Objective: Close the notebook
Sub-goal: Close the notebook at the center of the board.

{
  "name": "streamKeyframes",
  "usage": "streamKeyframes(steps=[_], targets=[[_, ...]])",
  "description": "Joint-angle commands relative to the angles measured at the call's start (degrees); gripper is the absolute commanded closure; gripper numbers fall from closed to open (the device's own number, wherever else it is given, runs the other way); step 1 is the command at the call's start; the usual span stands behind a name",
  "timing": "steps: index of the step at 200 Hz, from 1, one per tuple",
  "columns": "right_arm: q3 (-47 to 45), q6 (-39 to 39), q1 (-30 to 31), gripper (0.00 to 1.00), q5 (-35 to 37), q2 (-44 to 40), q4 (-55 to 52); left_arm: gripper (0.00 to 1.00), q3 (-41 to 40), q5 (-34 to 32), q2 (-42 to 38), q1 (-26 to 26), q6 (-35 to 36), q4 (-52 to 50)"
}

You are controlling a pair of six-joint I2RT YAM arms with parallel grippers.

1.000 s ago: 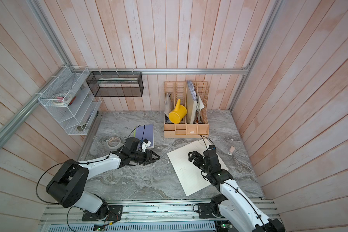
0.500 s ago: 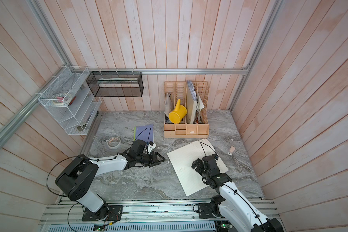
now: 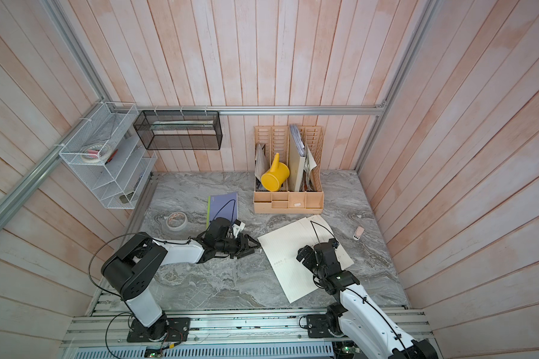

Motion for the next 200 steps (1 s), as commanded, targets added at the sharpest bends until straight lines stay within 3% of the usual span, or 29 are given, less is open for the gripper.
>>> streamKeyframes(steps=[1,74,120,200], targets=[[-2.6,0.7,-0.1,0.02,-3.5,1.8,-0.9,0.47,1.4,-1.2,1.8,-0.2,-0.7,0.6],[-2.4,0.9,2.2,0.02,-5.0,5.9,3.8,0.47,-0.7,-2.5,2.2,-0.3,-2.4,1.3],[-2.5,1.2,3.0,0.02,-4.7,5.9,4.1,0.47,-1.8,-2.0,4.2,-0.3,-7.8,5.2],[-2.0,0.6,2.9,0.02,-5.0,6.0,4.1,0.57,-3.7,-7.3,9.4,-1.1,-13.8,15.4]])
